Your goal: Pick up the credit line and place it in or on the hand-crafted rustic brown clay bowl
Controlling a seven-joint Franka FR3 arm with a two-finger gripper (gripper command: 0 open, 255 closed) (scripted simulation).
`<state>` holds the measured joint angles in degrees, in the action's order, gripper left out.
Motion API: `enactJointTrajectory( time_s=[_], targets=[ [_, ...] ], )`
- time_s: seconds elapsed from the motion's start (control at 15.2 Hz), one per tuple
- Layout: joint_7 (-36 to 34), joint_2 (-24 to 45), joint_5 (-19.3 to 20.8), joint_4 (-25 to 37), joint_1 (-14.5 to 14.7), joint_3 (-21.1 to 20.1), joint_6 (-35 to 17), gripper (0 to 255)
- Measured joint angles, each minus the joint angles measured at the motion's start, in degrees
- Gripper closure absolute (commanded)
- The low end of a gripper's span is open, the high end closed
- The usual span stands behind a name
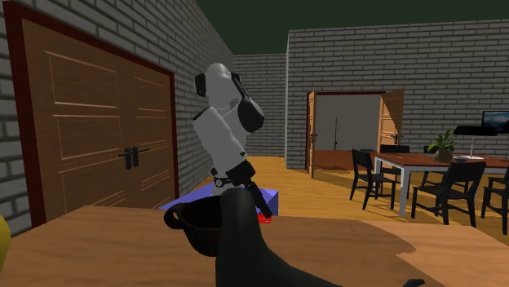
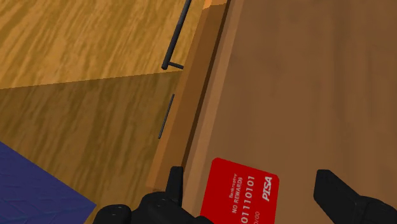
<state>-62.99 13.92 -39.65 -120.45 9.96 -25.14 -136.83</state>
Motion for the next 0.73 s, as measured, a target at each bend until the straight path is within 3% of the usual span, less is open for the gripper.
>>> enactJointTrajectory(
  time_s=[0.53,0.59,0.73],
  targets=[
    [0.03,1.52,-0.11,0.12,0.68,-0.28,-1.72,0],
    [0.03,1.52,-0.11,0.12,0.68,-0.28,-1.72,255],
    [-0.06,1.52,0.00,0.11,0.70,-0.26,-0.33,255]
  ],
)
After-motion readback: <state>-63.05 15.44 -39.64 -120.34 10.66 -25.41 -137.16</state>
